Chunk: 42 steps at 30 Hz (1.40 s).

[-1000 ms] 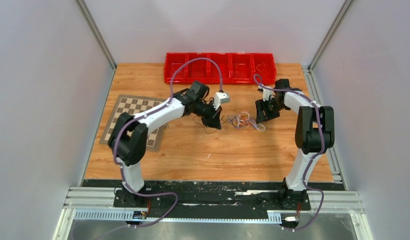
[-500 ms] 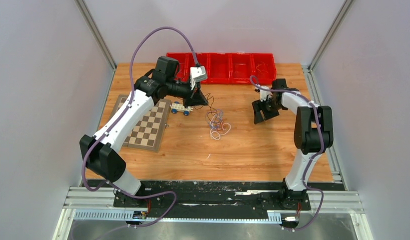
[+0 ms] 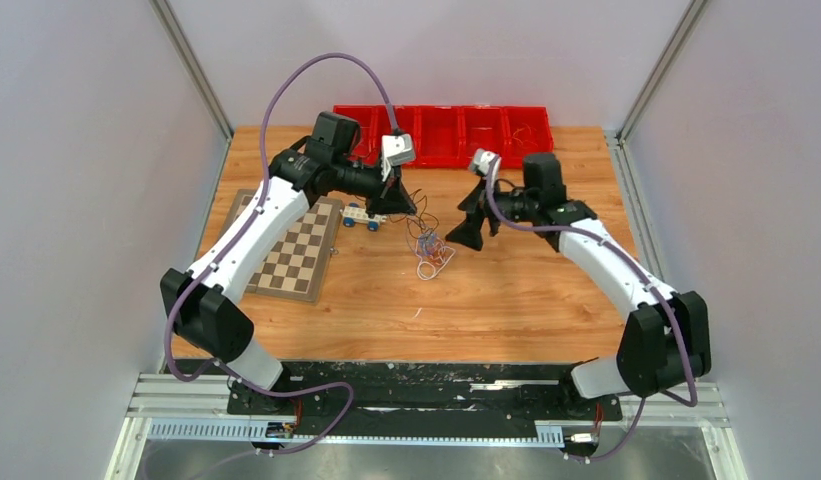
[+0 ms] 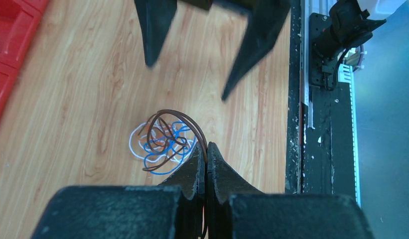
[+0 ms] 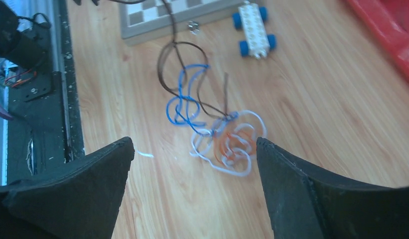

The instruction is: Untangle the cables

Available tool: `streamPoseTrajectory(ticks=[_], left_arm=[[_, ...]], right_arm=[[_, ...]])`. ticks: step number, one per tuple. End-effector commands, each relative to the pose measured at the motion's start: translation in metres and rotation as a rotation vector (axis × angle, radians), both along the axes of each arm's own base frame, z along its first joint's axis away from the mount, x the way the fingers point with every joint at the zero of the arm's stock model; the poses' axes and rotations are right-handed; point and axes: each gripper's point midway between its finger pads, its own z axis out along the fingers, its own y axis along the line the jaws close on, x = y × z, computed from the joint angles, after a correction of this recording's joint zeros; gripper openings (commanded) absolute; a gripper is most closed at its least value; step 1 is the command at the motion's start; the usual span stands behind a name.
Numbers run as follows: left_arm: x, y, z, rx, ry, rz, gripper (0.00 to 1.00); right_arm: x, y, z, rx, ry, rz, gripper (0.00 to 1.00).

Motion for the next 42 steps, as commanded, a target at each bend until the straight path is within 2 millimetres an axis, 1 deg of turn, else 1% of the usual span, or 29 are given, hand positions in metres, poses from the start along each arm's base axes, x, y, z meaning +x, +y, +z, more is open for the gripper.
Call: streamPoseTrajectory(ticks=[1, 2, 4, 7, 8, 9, 10, 11, 12, 13, 14, 16, 18, 20, 25, 26, 27, 28, 29, 30, 31, 32, 34, 36, 38, 39, 40, 41, 42], left_arm=[[-0.008, -0.007, 0.039, -0.090, -0.052, -0.061, 0.00], [-0.011, -0.007, 0.043, -0.101, -0.055, -0.071, 0.00], [-0.014, -0.006, 0.052, -0.119, -0.071, -0.074, 0.00], [-0.016, -0.003, 0.067, -0.155, -0.075, -0.062, 0.00], [-0.019, -0.003, 0.077, -0.186, -0.074, -0.059, 0.00], [-0.017, 0.000, 0.083, -0.202, -0.078, -0.048, 0.00], [-0.019, 0.001, 0.096, -0.236, -0.090, -0.045, 0.00], [-0.014, 0.005, 0.105, -0.258, -0.119, -0.034, 0.00], [-0.017, 0.008, 0.116, -0.277, -0.126, -0.029, 0.00], [-0.012, 0.012, 0.125, -0.293, -0.152, -0.013, 0.00], [-0.013, 0.015, 0.138, -0.312, -0.167, -0.008, 0.00], [-0.006, 0.025, 0.160, -0.343, -0.196, 0.019, 0.00], [-0.001, 0.032, 0.178, -0.369, -0.217, 0.035, 0.00], [0.004, 0.036, 0.188, -0.381, -0.236, 0.048, 0.00], [0.027, 0.042, 0.201, -0.413, -0.263, 0.096, 0.00], [0.032, 0.045, 0.207, -0.423, -0.276, 0.112, 0.00], [0.044, 0.046, 0.209, -0.429, -0.287, 0.142, 0.00], [0.047, 0.048, 0.218, -0.432, -0.315, 0.154, 0.00], [0.061, 0.048, 0.211, -0.414, -0.313, 0.182, 0.00], [0.064, 0.049, 0.217, -0.414, -0.335, 0.195, 0.00], [0.080, 0.050, 0.213, -0.403, -0.323, 0.247, 0.00], [0.088, 0.050, 0.211, -0.399, -0.316, 0.276, 0.00], [0.112, 0.050, 0.197, -0.381, -0.282, 0.334, 0.00], [0.127, 0.050, 0.194, -0.388, -0.283, 0.372, 0.00], [0.143, 0.049, 0.187, -0.399, -0.267, 0.413, 0.00], [0.151, 0.050, 0.187, -0.403, -0.263, 0.442, 0.00], [0.162, 0.049, 0.181, -0.405, -0.258, 0.462, 0.00], [0.169, 0.052, 0.186, -0.417, -0.259, 0.491, 0.00], [0.178, 0.050, 0.183, -0.429, -0.243, 0.504, 0.00]], right_arm=[[0.004, 0.055, 0.002, 0.105, -0.130, 0.077, 0.93], [0.007, 0.066, 0.002, 0.116, -0.141, 0.085, 0.92], [0.014, 0.085, -0.010, 0.128, -0.112, 0.093, 0.86], [0.027, 0.099, -0.045, 0.130, -0.026, 0.070, 0.65], [0.031, 0.101, -0.055, 0.133, 0.004, 0.052, 0.55], [0.032, 0.101, -0.070, 0.122, 0.037, 0.043, 0.46], [0.032, 0.101, -0.083, 0.109, 0.066, 0.039, 0.39], [0.032, 0.100, -0.097, 0.089, 0.097, 0.031, 0.33], [0.031, 0.097, -0.110, 0.065, 0.122, 0.027, 0.30], [0.030, 0.094, -0.121, 0.043, 0.142, 0.020, 0.28], [0.029, 0.089, -0.131, 0.023, 0.167, 0.005, 0.26], [0.028, 0.078, -0.144, -0.002, 0.215, -0.023, 0.22], [0.028, 0.068, -0.153, -0.026, 0.250, -0.055, 0.18], [0.027, 0.060, -0.158, -0.045, 0.274, -0.069, 0.14], [0.022, 0.039, -0.173, -0.105, 0.319, -0.102, 0.02], [0.017, 0.034, -0.177, -0.119, 0.351, -0.108, 0.02], [0.016, 0.029, -0.179, -0.125, 0.371, -0.120, 0.03], [0.016, 0.026, -0.178, -0.115, 0.387, -0.129, 0.03], [0.017, 0.023, -0.177, -0.111, 0.396, -0.142, 0.05], [0.017, 0.022, -0.175, -0.110, 0.398, -0.149, 0.11], [0.018, 0.022, -0.172, -0.112, 0.397, -0.152, 0.21], [0.019, 0.021, -0.169, -0.113, 0.398, -0.153, 0.26], [0.020, 0.020, -0.163, -0.117, 0.397, -0.154, 0.26], [0.022, 0.016, -0.160, -0.118, 0.395, -0.166, 0.28], [0.020, 0.012, -0.163, -0.130, 0.410, -0.174, 0.40], [0.019, 0.010, -0.165, -0.137, 0.421, -0.176, 0.43], [0.017, 0.008, -0.166, -0.144, 0.433, -0.176, 0.42], [0.016, 0.006, -0.168, -0.153, 0.443, -0.179, 0.37], [0.014, 0.004, -0.170, -0.162, 0.451, -0.180, 0.23]])
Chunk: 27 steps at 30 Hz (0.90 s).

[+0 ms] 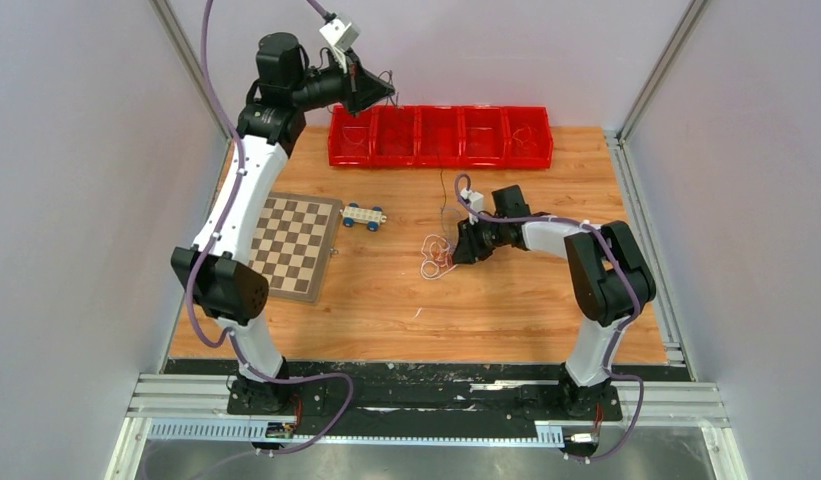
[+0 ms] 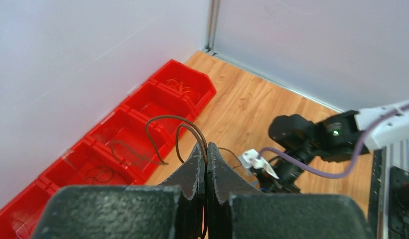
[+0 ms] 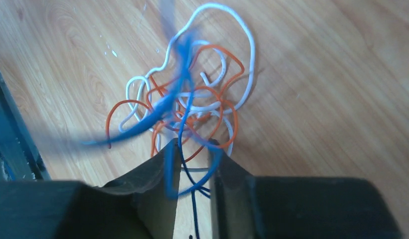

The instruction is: Untangle the cables

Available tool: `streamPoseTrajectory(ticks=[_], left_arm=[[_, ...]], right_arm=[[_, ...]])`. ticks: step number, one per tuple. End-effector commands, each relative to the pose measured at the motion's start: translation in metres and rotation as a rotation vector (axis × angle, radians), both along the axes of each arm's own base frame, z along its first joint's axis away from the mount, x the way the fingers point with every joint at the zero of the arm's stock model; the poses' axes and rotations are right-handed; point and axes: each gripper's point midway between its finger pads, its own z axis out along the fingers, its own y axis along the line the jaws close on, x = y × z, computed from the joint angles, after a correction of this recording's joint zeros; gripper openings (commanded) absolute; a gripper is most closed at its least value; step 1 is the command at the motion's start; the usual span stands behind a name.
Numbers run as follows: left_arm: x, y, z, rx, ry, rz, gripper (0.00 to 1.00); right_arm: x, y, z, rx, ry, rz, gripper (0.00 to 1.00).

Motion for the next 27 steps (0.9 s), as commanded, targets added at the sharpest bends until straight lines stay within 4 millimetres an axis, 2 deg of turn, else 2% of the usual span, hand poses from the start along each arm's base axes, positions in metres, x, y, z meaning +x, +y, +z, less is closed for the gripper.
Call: streamPoseTrajectory(ticks=[1, 2, 3, 4, 5, 6, 7, 8, 9, 10, 13, 18, 20, 22, 23, 25, 26, 27], left_arm=[[0.035, 0.009, 0.030, -0.091, -0.048, 0.119, 0.00], [0.041, 0.008, 0.030, -0.106, -0.045, 0.122, 0.00], [0.043, 0.010, 0.041, -0.116, -0.073, 0.130, 0.00], [0.052, 0.012, 0.040, -0.112, -0.082, 0.156, 0.00], [0.053, 0.016, 0.054, -0.119, -0.121, 0.176, 0.00], [0.065, 0.022, 0.053, -0.114, -0.133, 0.230, 0.00], [0.068, 0.030, 0.066, -0.122, -0.165, 0.266, 0.00], [0.081, 0.039, 0.066, -0.123, -0.174, 0.334, 0.00], [0.084, 0.047, 0.074, -0.131, -0.196, 0.367, 0.00], [0.094, 0.056, 0.075, -0.132, -0.205, 0.424, 0.00], [0.108, 0.072, 0.079, -0.132, -0.234, 0.503, 0.00], [0.117, 0.086, 0.085, -0.134, -0.278, 0.565, 0.00], [0.116, 0.086, 0.086, -0.128, -0.287, 0.554, 0.00], [0.112, 0.079, 0.078, -0.115, -0.262, 0.505, 0.00], [0.110, 0.075, 0.072, -0.116, -0.233, 0.484, 0.00], [0.107, 0.068, 0.060, -0.114, -0.182, 0.447, 0.00], [0.109, 0.065, 0.047, -0.107, -0.149, 0.440, 0.00], [0.108, 0.065, 0.046, -0.112, -0.137, 0.441, 0.00]], right_arm=[[0.002, -0.008, 0.011, -0.023, -0.014, -0.001, 0.12], [0.002, -0.011, 0.006, -0.041, -0.009, -0.011, 0.02], [0.002, -0.014, 0.002, -0.055, 0.002, -0.021, 0.00], [0.002, -0.017, -0.003, -0.064, 0.024, -0.032, 0.00], [0.002, -0.020, -0.006, -0.068, 0.049, -0.042, 0.00], [0.003, -0.023, -0.008, -0.071, 0.074, -0.058, 0.00], [0.003, -0.026, -0.010, -0.074, 0.095, -0.070, 0.00], [0.003, -0.029, -0.012, -0.079, 0.114, -0.084, 0.00], [0.004, -0.032, -0.013, -0.084, 0.126, -0.096, 0.00], [0.004, -0.035, -0.015, -0.090, 0.136, -0.106, 0.00], [0.001, -0.042, -0.018, -0.111, 0.150, -0.111, 0.00], [-0.005, -0.052, -0.021, -0.148, 0.163, -0.111, 0.00], [-0.006, -0.056, -0.020, -0.140, 0.171, -0.114, 0.00], [-0.005, -0.059, -0.016, -0.124, 0.174, -0.118, 0.00], [-0.004, -0.059, -0.013, -0.112, 0.171, -0.119, 0.04], [0.000, -0.059, -0.004, -0.091, 0.157, -0.123, 0.20], [0.003, -0.059, 0.002, -0.082, 0.144, -0.124, 0.25], [0.005, -0.058, 0.006, -0.075, 0.132, -0.124, 0.32]])
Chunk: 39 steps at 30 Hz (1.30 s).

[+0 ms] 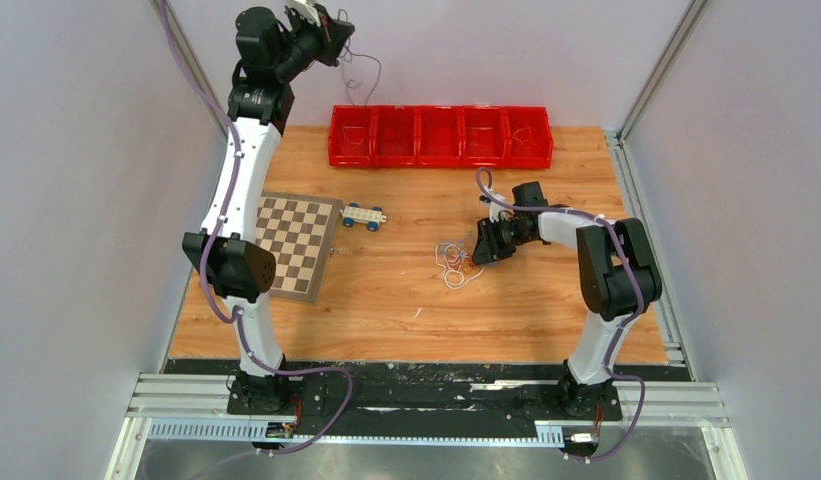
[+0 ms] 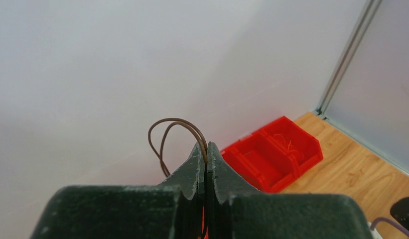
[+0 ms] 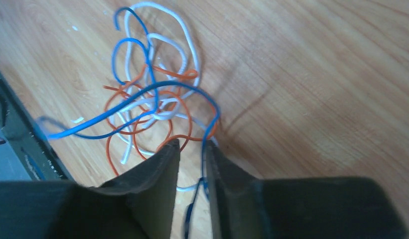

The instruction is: Untangle the cables

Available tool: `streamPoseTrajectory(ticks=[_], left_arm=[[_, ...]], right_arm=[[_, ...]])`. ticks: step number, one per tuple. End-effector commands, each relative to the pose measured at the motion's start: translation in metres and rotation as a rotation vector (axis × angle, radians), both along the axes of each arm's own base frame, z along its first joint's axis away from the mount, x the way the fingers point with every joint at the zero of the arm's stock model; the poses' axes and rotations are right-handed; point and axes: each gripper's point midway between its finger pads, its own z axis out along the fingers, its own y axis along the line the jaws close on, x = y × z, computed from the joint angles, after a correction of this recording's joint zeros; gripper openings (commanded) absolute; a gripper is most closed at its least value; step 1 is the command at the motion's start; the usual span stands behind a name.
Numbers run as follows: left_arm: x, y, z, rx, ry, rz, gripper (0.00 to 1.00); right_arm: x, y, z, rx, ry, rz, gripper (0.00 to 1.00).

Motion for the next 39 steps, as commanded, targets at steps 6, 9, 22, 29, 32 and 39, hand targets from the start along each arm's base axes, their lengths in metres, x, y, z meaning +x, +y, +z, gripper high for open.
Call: streamPoseTrajectory(ticks=[6, 9, 22, 29, 32, 39], left_arm=[[0.005, -0.021, -0.065, -0.065, 0.193, -0.092, 0.00], [0.009, -0.036, -0.081, -0.095, 0.225, -0.147, 0.00], [0.064, -0.065, -0.165, -0.112, 0.326, -0.173, 0.00], [0.091, -0.078, -0.206, -0.125, 0.352, -0.155, 0.00], [0.103, -0.081, -0.215, -0.125, 0.335, -0.131, 0.00], [0.133, -0.068, -0.246, -0.113, 0.327, 0.015, 0.00]], right_arm=[[0.022, -0.005, 0.048, 0.011, -0.129, 0.010, 0.69], [0.024, -0.007, 0.057, 0.006, -0.156, 0.017, 0.78], [0.037, -0.034, 0.072, -0.028, -0.187, -0.057, 1.00], [0.048, -0.058, 0.072, -0.035, -0.165, -0.120, 1.00], [0.053, -0.072, 0.072, -0.041, -0.156, -0.151, 1.00], [0.058, -0.093, 0.067, -0.049, -0.127, -0.196, 1.00]])
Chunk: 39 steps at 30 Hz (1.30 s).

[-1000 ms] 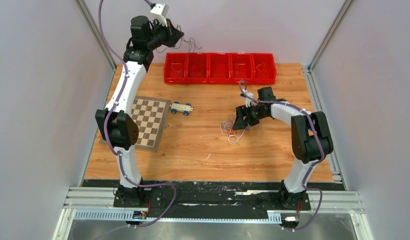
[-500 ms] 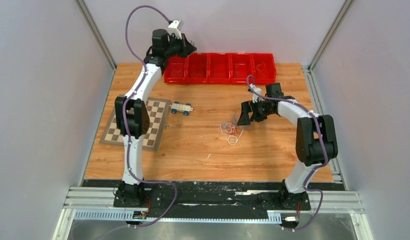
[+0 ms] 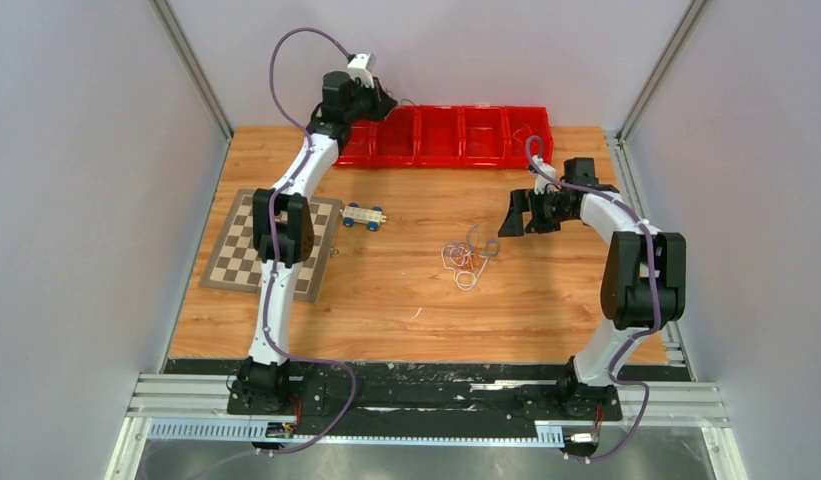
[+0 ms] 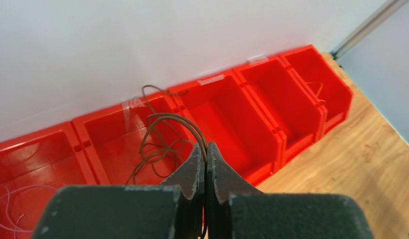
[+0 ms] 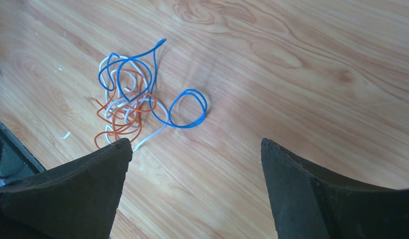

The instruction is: Untangle the cables

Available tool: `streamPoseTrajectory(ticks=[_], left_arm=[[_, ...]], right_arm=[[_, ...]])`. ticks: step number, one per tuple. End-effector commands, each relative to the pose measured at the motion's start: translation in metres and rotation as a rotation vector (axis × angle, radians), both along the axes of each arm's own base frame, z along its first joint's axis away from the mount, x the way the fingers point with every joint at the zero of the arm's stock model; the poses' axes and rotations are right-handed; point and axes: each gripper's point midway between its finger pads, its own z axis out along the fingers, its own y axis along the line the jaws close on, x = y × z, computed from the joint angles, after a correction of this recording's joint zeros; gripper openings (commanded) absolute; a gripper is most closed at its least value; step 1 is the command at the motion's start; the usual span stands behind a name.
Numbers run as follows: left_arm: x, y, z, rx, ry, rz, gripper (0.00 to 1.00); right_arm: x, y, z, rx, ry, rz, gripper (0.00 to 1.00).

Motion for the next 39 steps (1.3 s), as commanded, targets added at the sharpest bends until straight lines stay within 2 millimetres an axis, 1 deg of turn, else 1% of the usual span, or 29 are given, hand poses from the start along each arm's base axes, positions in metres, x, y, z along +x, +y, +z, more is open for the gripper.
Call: streamPoseTrajectory(ticks=[1, 4, 5, 6, 7, 8, 9, 10, 11, 12, 13, 14, 15, 16, 17, 21, 25, 28, 29, 30, 31, 32, 33, 34, 35, 36, 37, 38, 39], left_arm=[[0.021, 0.009, 0.021, 0.005, -0.100, 0.114, 0.00], [0.026, 0.017, 0.018, 0.014, -0.102, 0.177, 0.00], [0.024, 0.018, 0.033, 0.000, -0.129, 0.182, 0.00], [0.022, 0.020, 0.025, 0.004, -0.115, 0.189, 0.00], [0.018, 0.022, 0.047, -0.012, -0.155, 0.192, 0.00], [0.014, 0.022, 0.039, -0.007, -0.140, 0.190, 0.00], [0.008, 0.023, 0.060, -0.020, -0.175, 0.189, 0.00], [0.004, 0.023, 0.051, -0.014, -0.154, 0.187, 0.00], [-0.003, 0.025, 0.069, -0.029, -0.181, 0.186, 0.00], [-0.008, 0.024, 0.059, -0.024, -0.161, 0.175, 0.00], [-0.014, 0.025, 0.069, -0.031, -0.167, 0.172, 0.00], [-0.018, 0.024, 0.058, -0.026, -0.142, 0.164, 0.00], [-0.023, 0.025, 0.064, -0.032, -0.142, 0.161, 0.00], [-0.026, 0.026, 0.053, -0.026, -0.115, 0.162, 0.00], [-0.030, 0.027, 0.056, -0.032, -0.111, 0.165, 0.00], [-0.045, 0.029, 0.034, -0.032, -0.042, 0.162, 0.00], [-0.053, 0.028, 0.027, -0.027, -0.023, 0.162, 0.00], [-0.052, 0.024, 0.016, -0.012, -0.002, 0.147, 0.00], [-0.050, 0.021, 0.021, -0.013, -0.007, 0.135, 0.00], [-0.046, 0.019, 0.010, -0.009, 0.008, 0.127, 0.00], [-0.044, 0.013, 0.019, -0.018, -0.006, 0.100, 0.00], [-0.039, 0.009, 0.005, -0.013, 0.013, 0.088, 0.00], [-0.035, 0.003, 0.017, -0.021, -0.008, 0.072, 0.00], [-0.028, -0.001, 0.002, -0.016, 0.009, 0.067, 0.00], [-0.023, -0.006, 0.017, -0.027, -0.022, 0.058, 0.00], [-0.016, -0.009, 0.002, -0.025, -0.006, 0.057, 0.00], [-0.010, -0.012, 0.016, -0.037, -0.043, 0.057, 0.00], [-0.002, -0.014, 0.000, -0.033, -0.031, 0.063, 0.00], [0.007, -0.017, -0.001, -0.039, -0.057, 0.067, 0.00]], right_arm=[[0.009, -0.008, 0.006, -0.004, -0.013, -0.004, 1.00], [0.010, -0.009, 0.003, -0.005, -0.005, -0.003, 1.00], [0.011, -0.009, 0.002, -0.004, -0.002, -0.004, 1.00], [0.011, -0.008, 0.001, -0.002, 0.003, -0.002, 1.00], [0.012, -0.008, 0.001, 0.000, 0.003, -0.002, 1.00], [0.013, -0.008, 0.000, 0.003, 0.007, -0.002, 1.00], [0.014, -0.008, 0.000, 0.006, 0.010, -0.005, 1.00], [0.014, -0.007, 0.000, 0.009, 0.011, -0.005, 1.00], [0.015, -0.007, 0.001, 0.012, 0.010, -0.006, 1.00], [0.015, -0.006, 0.002, 0.015, 0.010, -0.006, 1.00], [0.015, -0.006, 0.003, 0.019, 0.008, -0.005, 1.00], [0.014, -0.005, 0.003, 0.019, 0.009, -0.005, 1.00], [0.013, -0.006, 0.004, 0.018, 0.008, -0.005, 1.00], [0.012, -0.006, 0.005, 0.016, 0.004, -0.005, 1.00], [0.011, -0.006, 0.005, 0.014, 0.004, -0.004, 1.00], [0.006, -0.007, 0.005, 0.007, 0.000, -0.001, 1.00], [0.003, -0.006, 0.004, 0.012, 0.005, 0.003, 1.00], [0.003, -0.005, 0.003, 0.017, 0.011, 0.005, 1.00], [0.004, -0.005, 0.002, 0.017, 0.010, 0.005, 1.00], [0.005, -0.005, 0.002, 0.017, 0.011, 0.005, 1.00], [0.006, -0.005, 0.002, 0.017, 0.010, 0.006, 1.00], [0.006, -0.005, 0.002, 0.017, 0.011, 0.006, 1.00], [0.006, -0.005, 0.001, 0.016, 0.012, 0.005, 1.00], [0.006, -0.006, 0.001, 0.014, 0.012, 0.005, 1.00], [0.007, -0.007, 0.000, 0.010, 0.012, 0.004, 1.00], [0.007, -0.007, 0.000, 0.007, 0.011, 0.004, 1.00], [0.006, -0.008, -0.001, 0.004, 0.011, 0.003, 1.00], [0.007, -0.010, -0.001, 0.002, 0.011, 0.000, 1.00], [0.006, -0.011, -0.002, 0.001, 0.015, -0.001, 1.00]])
